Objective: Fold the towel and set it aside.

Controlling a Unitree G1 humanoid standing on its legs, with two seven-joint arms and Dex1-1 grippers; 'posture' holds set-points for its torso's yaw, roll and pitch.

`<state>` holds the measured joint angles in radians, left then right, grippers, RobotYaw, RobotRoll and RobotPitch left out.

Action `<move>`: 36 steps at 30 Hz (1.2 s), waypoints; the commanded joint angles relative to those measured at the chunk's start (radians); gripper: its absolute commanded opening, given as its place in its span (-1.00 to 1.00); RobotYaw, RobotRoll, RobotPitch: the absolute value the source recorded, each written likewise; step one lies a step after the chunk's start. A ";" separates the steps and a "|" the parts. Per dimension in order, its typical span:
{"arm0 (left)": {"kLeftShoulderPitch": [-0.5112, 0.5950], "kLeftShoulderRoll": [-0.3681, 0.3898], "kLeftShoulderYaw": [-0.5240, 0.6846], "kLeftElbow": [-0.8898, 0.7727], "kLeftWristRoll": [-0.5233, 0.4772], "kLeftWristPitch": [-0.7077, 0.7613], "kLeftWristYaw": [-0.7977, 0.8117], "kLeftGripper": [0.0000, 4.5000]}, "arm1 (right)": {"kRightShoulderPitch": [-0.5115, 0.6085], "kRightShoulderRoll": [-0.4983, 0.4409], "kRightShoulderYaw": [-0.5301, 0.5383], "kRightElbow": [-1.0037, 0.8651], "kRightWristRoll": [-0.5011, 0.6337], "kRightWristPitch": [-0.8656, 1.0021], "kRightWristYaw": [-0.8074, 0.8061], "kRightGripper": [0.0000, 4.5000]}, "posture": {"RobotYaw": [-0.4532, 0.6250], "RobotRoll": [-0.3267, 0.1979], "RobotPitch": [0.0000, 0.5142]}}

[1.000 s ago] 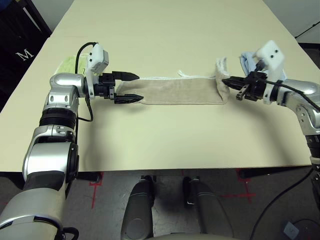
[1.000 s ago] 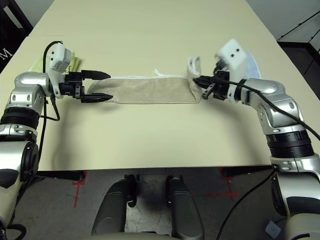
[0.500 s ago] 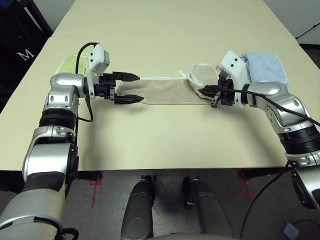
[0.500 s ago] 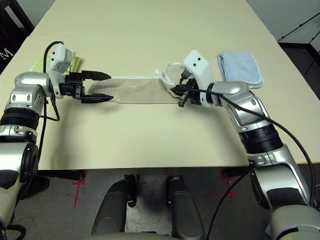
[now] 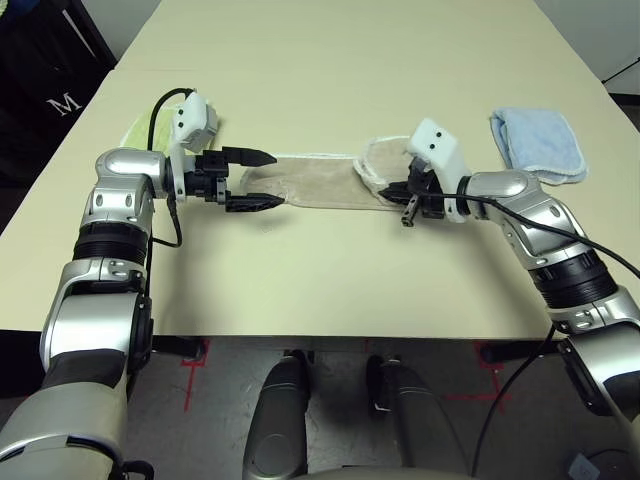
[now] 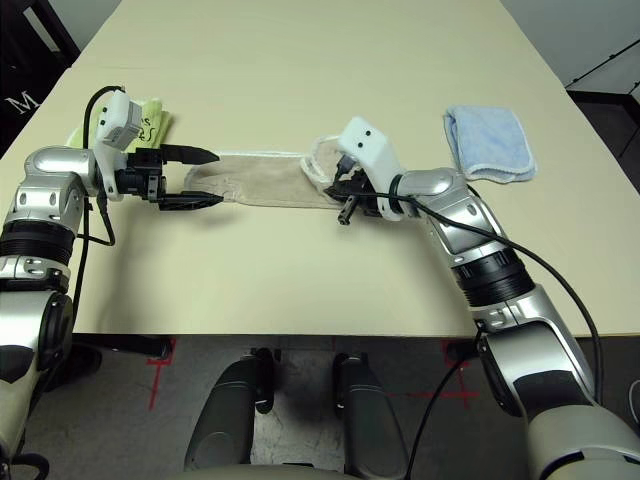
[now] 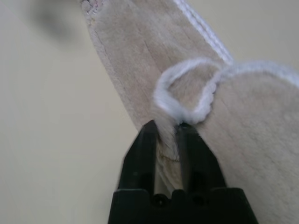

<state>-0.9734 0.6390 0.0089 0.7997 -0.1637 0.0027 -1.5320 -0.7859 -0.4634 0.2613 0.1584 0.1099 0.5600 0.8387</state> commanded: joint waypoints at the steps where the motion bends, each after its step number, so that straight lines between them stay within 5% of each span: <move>1: 0.009 0.004 -0.013 -0.009 -0.002 0.006 -0.005 1.00 | -0.002 0.002 0.013 0.011 -0.014 -0.014 0.016 0.16 | -0.01 0.25 -0.26; 6: 0.006 0.005 -0.014 -0.007 0.000 0.005 -0.004 1.00 | -0.009 0.004 -0.022 0.034 -0.006 -0.063 0.024 0.95 | -0.01 0.25 -0.27; 12: 0.010 0.008 -0.009 -0.011 -0.006 0.012 -0.004 1.00 | 0.014 -0.029 -0.248 0.095 0.191 -0.304 0.179 0.99 | -0.03 0.25 -0.27; 21: 0.040 -0.003 0.009 -0.057 -0.035 0.039 0.022 1.00 | -0.061 -0.076 -0.343 0.544 0.133 -0.788 0.249 0.99 | -0.02 0.25 -0.24; 33: 0.076 -0.014 0.036 -0.116 -0.089 0.066 0.075 1.00 | -0.161 -0.014 -0.332 0.868 0.083 -0.950 0.350 -0.96 | 0.04 0.25 -0.23; 36: 0.079 -0.013 0.035 -0.114 -0.099 0.043 0.055 1.00 | -0.203 0.009 -0.332 0.908 0.079 -0.926 0.354 -0.98 | 0.04 0.25 -0.21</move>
<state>-0.9083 0.6290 0.0394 0.6861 -0.2513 0.0642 -1.4599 -0.9756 -0.4617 -0.0722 1.0416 0.1970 -0.3759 1.1827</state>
